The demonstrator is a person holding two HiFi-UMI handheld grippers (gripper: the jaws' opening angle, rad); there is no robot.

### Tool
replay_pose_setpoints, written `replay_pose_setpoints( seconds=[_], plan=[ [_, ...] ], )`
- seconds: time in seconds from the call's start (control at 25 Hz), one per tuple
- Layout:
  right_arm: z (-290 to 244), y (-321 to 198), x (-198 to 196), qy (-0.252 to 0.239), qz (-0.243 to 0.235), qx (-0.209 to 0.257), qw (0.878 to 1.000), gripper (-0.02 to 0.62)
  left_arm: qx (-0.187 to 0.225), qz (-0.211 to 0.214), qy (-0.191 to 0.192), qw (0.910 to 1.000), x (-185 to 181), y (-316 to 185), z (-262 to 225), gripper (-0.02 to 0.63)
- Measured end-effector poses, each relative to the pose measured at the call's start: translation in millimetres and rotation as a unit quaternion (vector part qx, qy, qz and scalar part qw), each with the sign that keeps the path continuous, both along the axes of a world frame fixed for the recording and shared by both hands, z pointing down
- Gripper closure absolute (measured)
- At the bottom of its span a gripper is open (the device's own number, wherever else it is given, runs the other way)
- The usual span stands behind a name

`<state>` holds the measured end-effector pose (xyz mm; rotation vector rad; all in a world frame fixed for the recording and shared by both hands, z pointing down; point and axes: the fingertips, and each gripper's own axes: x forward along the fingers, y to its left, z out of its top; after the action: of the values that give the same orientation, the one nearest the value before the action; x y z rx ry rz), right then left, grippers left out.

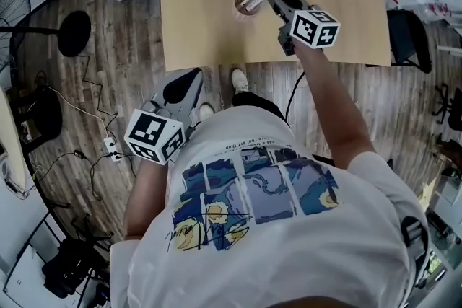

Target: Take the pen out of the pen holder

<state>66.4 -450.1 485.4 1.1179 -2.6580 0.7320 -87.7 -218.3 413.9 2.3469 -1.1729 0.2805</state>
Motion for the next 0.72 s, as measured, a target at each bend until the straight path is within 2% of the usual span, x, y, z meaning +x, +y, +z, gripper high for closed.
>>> replay_pose_setpoints(
  seconds=[0.32, 0.72],
  plan=[
    [-46.4, 23.8, 7.6, -0.015, 0.022, 0.044, 0.999, 0.535, 0.016, 0.014, 0.003, 0.9998, -8.7, 22.2, -8.1, 0.598],
    [-103.2, 86.4, 0.3, -0.019, 0.010, 0.088, 0.996, 0.535, 0.027, 0.026, 0.018, 0.9991, -23.2, 54.7, -18.4, 0.597]
  ],
)
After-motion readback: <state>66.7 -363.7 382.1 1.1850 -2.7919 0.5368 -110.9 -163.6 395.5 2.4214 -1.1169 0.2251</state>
